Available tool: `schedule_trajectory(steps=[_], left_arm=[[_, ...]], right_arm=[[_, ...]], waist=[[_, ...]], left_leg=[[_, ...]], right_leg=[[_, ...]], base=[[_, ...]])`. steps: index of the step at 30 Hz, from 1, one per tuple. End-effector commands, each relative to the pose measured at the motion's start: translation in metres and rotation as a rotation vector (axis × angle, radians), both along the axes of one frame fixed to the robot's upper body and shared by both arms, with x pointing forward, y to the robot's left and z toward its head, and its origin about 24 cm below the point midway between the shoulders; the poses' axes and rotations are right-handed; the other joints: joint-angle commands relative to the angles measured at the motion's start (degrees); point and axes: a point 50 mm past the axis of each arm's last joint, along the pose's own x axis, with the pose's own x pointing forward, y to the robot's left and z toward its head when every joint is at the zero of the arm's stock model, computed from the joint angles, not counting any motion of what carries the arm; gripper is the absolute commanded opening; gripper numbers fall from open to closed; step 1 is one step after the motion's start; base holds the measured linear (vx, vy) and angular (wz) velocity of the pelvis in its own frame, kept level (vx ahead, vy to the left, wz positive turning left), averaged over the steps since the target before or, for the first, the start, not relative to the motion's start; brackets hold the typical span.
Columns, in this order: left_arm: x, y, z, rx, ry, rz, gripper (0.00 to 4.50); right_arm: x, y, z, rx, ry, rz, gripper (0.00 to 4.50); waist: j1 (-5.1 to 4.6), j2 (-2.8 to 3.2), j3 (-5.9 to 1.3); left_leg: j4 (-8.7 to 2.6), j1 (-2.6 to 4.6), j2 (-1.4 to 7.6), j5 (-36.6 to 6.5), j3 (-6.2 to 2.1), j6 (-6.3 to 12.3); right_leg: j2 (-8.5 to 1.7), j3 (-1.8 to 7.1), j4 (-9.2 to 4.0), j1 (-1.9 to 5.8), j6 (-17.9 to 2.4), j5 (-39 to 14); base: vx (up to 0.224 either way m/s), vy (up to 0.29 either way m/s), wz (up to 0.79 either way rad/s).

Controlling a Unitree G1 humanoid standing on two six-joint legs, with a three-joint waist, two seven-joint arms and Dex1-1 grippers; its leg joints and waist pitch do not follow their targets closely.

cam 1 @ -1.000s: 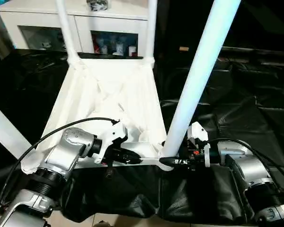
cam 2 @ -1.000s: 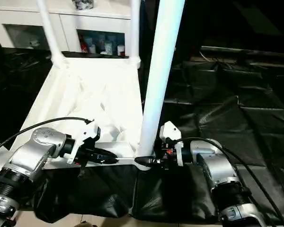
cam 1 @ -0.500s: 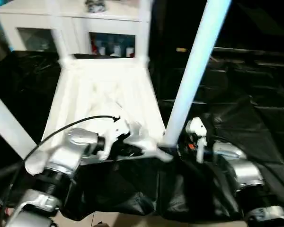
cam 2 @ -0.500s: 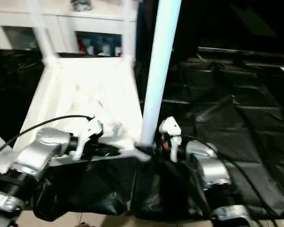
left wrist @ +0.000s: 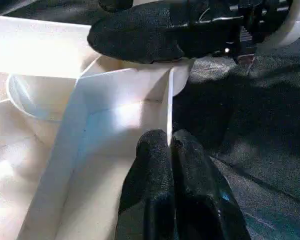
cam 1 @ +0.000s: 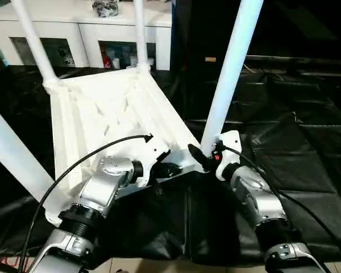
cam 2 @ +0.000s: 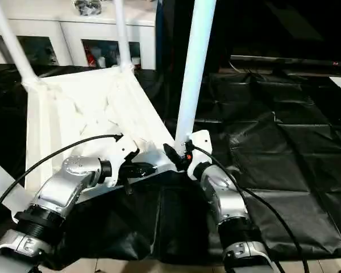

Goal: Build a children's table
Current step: Rotate leg to tighten

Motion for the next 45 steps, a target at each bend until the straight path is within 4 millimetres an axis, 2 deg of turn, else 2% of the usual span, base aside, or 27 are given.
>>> schedule_trajectory(steps=[1, 2, 4, 5, 7, 8, 9, 10, 11, 12, 16, 17, 18, 22, 23, 26, 28, 31, 40, 45], left_arm=[[-0.006, -0.038, 0.02, -0.118, -0.075, -0.133, 0.0], [-0.006, -0.037, 0.02, -0.118, -0.073, -0.132, 0.0], [-0.006, -0.034, 0.02, -0.107, -0.071, -0.146, 0.0], [-0.006, -0.034, 0.02, -0.107, -0.071, -0.146, 0.0], [-0.007, -0.03, 0.019, -0.092, -0.075, -0.169, 0.0], [-0.007, -0.03, 0.019, -0.092, -0.075, -0.169, 0.0], [-0.007, -0.028, 0.019, -0.088, -0.069, -0.182, 0.0], [-0.007, -0.027, 0.019, -0.087, -0.066, -0.187, 0.0], [-0.007, -0.027, 0.019, -0.087, -0.066, -0.187, 0.0], [-0.007, -0.025, 0.019, -0.083, -0.063, -0.196, 0.0], [-0.008, -0.019, 0.019, -0.072, -0.054, -0.222, 0.0], [-0.008, -0.018, 0.019, -0.07, -0.053, -0.227, 0.0], [-0.008, -0.015, 0.018, -0.066, -0.052, -0.229, 0.0], [-0.01, -0.01, 0.019, -0.071, -0.042, -0.272, 0.0], [-0.012, -0.01, 0.021, -0.08, -0.041, -0.295, 0.0], [-0.018, -0.007, 0.023, -0.101, -0.03, -0.361, 0.0], [-0.02, -0.004, 0.023, -0.103, -0.025, -0.383, 0.0], [-0.023, -0.001, 0.023, -0.099, -0.01, -0.421, 0.0], [-0.026, 0.01, 0.022, -0.056, 0.006, -0.504, 0.0], [-0.028, 0.01, 0.023, -0.064, 0.0, -0.574, 0.0]], right_arm=[[-0.015, 0.039, -0.012, -0.009, 0.061, 0.2, 3.71], [-0.015, 0.037, -0.011, -0.031, 0.046, 0.223, 3.71], [-0.021, 0.019, -0.006, -0.063, 0.001, 0.322, 3.71], [-0.021, 0.019, -0.006, -0.063, 0.001, 0.322, 3.71], [-0.026, -0.009, 0.0, -0.099, -0.043, 0.382, 3.71], [-0.026, -0.01, 0.0, -0.1, -0.043, 0.383, 3.71], [-0.029, -0.026, 0.003, -0.102, -0.043, 0.405, 3.71], [-0.031, -0.034, 0.005, -0.103, -0.039, 0.414, 3.71], [-0.031, -0.034, 0.005, -0.103, -0.039, 0.414, 3.71], [-0.035, -0.047, 0.007, -0.113, -0.032, 0.43, 3.71], [-0.045, -0.084, 0.014, -0.153, -0.006, 0.473, 3.71], [-0.047, -0.088, 0.015, -0.159, -0.002, 0.481, 3.71], [-0.052, -0.102, 0.018, -0.169, 0.016, 0.474, 3.71], [-0.055, -0.122, 0.023, -0.189, 0.025, 0.425, 3.71], [-0.055, -0.127, 0.024, -0.194, 0.028, 0.41, 3.71], [-0.057, -0.138, 0.027, -0.206, 0.031, 0.391, 3.71], [-0.059, -0.14, 0.029, -0.215, 0.028, 0.401, 3.71], [-0.061, -0.141, 0.03, -0.213, 0.029, 0.409, 3.71], [-0.061, -0.145, 0.033, -0.213, 0.035, 0.41, 3.71], [-0.048, -0.146, 0.032, -0.255, 0.01, 0.3, 3.71]], waist=[[-0.07, 0.22, -2.79], [-0.1, 0.22, -2.81], [0.04, 0.1, -2.79], [0.18, 0.06, -2.83], [0.57, 0.1, -2.91], [0.88, 0.1, -3.0], [1.18, 0.31, -2.98], [1.39, 0.1, -3.02], [1.39, 0.1, -3.02], [1.67, 0.06, -3.08], [2.03, 0.33, -2.97], [2.33, 0.22, -2.92], [2.24, 0.12, -2.91], [1.8, -0.13, -2.87], [1.87, 0.04, -2.86], [1.71, -0.08, -3.0], [1.82, 0.06, -3.07], [2.05, 0.12, -3.1], [2.25, 0.2, -2.94], [2.21, 0.32, -3.03]], left_leg=[[-4.16, 0.23, 0.78, -18.66, 0.08, 0.38], [-4.14, 0.24, 0.78, -18.82, 0.07, 0.34], [-4.1, 0.22, 0.82, -18.98, 0.1, 0.68], [-4.05, 0.29, 0.87, -18.78, 0.11, 0.92], [-3.95, 0.19, 0.91, -17.24, 0.2, 1.58], [-3.79, 0.38, 0.96, -16.62, 0.28, 2.02], [-3.68, 0.56, 1.06, -16.3, 0.41, 2.58], [-3.63, 0.24, 1.01, -15.13, 0.42, 3.1], [-3.63, 0.24, 1.01, -15.13, 0.42, 3.1], [-3.53, 0.08, 0.93, -13.9, 0.45, 3.49], [-3.5, 0.25, 0.99, -14.58, 0.45, 3.94], [-3.36, 0.51, 1.11, -15.23, 0.57, 4.2], [-3.39, 0.09, 0.99, -14.78, 0.46, 4.36], [-3.36, -0.25, 0.78, -14.4, 0.35, 4.37], [-3.36, -0.16, 0.78, -14.41, 0.34, 4.29], [-3.18, -0.11, 0.86, -13.09, 0.39, 4.62], [-3.05, -0.08, 0.96, -11.89, 0.44, 5.24], [-2.96, 0.03, 0.99, -11.55, 0.51, 5.7], [-3.13, 0.21, 1.06, -13.89, 0.51, 4.33], [-3.09, 0.28, 0.97, -13.5, 0.52, 3.58]], right_leg=[[-1.98, 1.98, -5.22, 2.16, -9.75, -17.54], [-2.01, 1.98, -5.23, 2.2, -9.71, -17.71], [-1.92, 1.99, -5.31, 2.37, -9.34, -17.6], [-1.95, 2.02, -5.32, 2.39, -9.3, -17.21], [-1.99, 2.07, -5.15, 2.5, -10.0, -15.02], [-1.91, 2.06, -5.07, 2.53, -10.41, -13.53], [-1.9, 2.19, -4.96, 2.38, -11.12, -11.96], [-1.88, 2.14, -4.78, 2.75, -11.61, -10.46], [-1.88, 2.14, -4.78, 2.75, -11.61, -10.46], [-1.95, 2.08, -4.62, 2.88, -11.98, -9.23], [-1.94, 2.02, -4.79, 2.9, -12.35, -10.5], [-1.97, 2.1, -4.97, 2.69, -12.29, -11.28], [-2.03, 2.05, -4.87, 3.05, -12.12, -11.56], [-2.16, 1.81, -5.17, 3.12, -11.04, -15.05], [-2.19, 1.82, -5.25, 3.02, -10.95, -15.6], [-2.07, 1.83, -4.99, 2.9, -11.7, -13.78], [-1.98, 1.82, -4.68, 2.95, -12.66, -11.02], [-1.96, 1.81, -4.5, 2.9, -13.32, -9.66], [-2.06, 1.82, -4.7, 2.8, -12.75, -13.13], [-2.08, 1.83, -4.6, 2.74, -12.78, -12.82]], base=[[0.0, 0.0, 0.0], [0.0, 0.0, 0.0], [0.0, 0.0, 0.0], [0.0, 0.0, 0.0], [0.0, 0.0, 0.0], [0.0, 0.0, 0.0], [0.0, 0.0, 0.0], [0.0, 0.0, 0.0], [0.0, 0.0, 0.0], [0.0, 0.0, 0.0], [0.0, 0.0, 0.0], [0.0, 0.0, 0.0], [0.0, 0.0, 0.0], [0.0, 0.0, 0.0], [0.0, 0.0, 0.0], [0.0, 0.0, 0.0], [0.0, 0.0, 0.0], [0.0, 0.0, 0.0], [0.0, 0.0, 0.0], [0.0, 0.0, 0.0]])
